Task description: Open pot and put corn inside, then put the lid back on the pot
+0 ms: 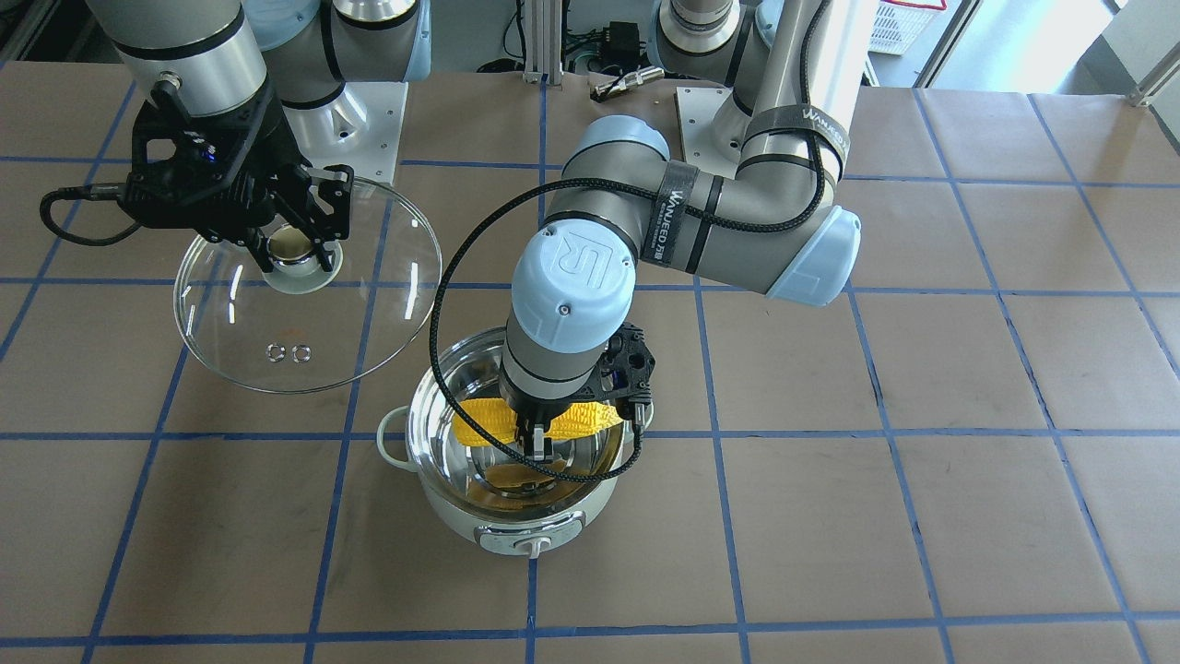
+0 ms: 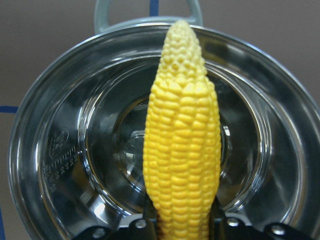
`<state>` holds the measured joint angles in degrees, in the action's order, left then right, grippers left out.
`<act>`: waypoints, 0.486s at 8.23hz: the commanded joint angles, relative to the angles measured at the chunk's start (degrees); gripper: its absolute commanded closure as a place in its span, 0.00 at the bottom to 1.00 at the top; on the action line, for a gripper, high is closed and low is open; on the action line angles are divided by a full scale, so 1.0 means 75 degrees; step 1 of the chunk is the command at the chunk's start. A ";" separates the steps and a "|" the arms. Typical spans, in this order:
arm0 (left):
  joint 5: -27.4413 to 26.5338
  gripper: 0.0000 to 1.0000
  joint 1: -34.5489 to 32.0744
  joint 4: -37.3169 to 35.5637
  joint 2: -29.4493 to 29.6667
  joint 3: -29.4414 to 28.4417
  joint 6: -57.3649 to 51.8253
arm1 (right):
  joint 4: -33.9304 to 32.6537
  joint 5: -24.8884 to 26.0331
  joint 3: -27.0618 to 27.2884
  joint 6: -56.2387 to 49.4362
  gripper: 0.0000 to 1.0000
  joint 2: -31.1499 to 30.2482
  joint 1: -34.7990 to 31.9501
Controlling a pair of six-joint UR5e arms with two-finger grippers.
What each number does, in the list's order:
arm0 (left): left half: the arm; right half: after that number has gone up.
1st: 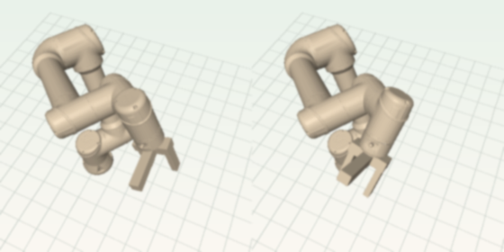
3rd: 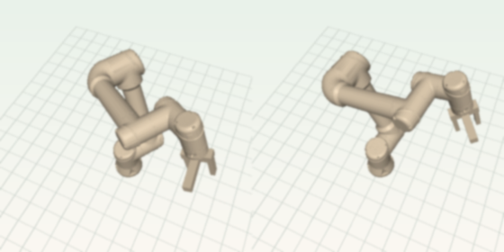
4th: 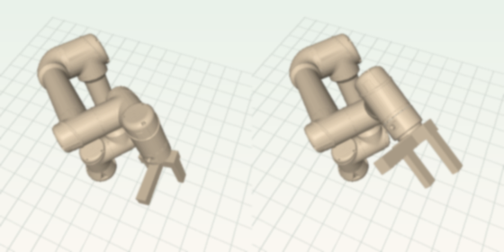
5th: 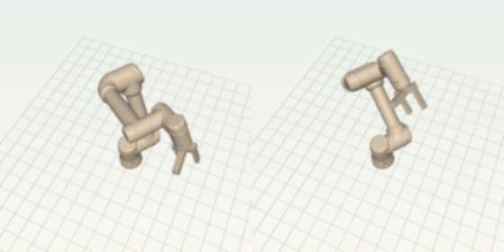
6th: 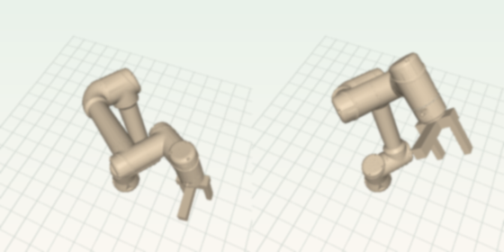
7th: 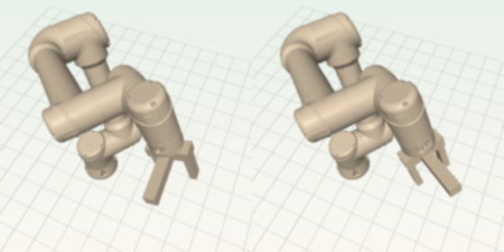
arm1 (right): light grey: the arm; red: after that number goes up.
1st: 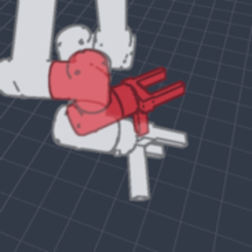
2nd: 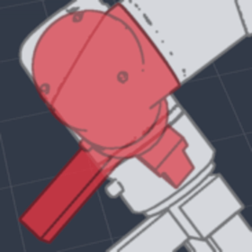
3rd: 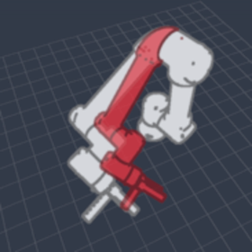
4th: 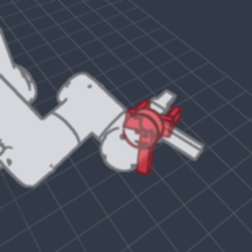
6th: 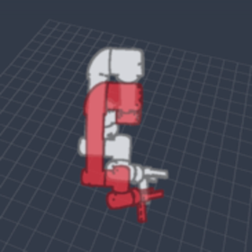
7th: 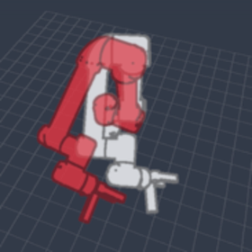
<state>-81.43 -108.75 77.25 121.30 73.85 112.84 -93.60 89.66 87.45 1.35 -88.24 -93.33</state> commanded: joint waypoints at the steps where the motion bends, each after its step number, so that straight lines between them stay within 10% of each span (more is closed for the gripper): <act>1: -0.0006 1.00 -0.0043 -0.0011 0.0057 0.0008 0.0013 | 0.0011 0.0010 0.0000 -0.0005 0.83 0.0000 -0.0001; 4: -0.0006 0.87 -0.0078 -0.0011 0.0185 0.0008 0.0013 | 0.0011 0.0010 0.0000 0.0007 0.83 0.0000 -0.0001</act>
<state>-81.44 -109.12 77.17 121.90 73.91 112.97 -93.52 89.73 87.45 1.36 -88.24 -93.34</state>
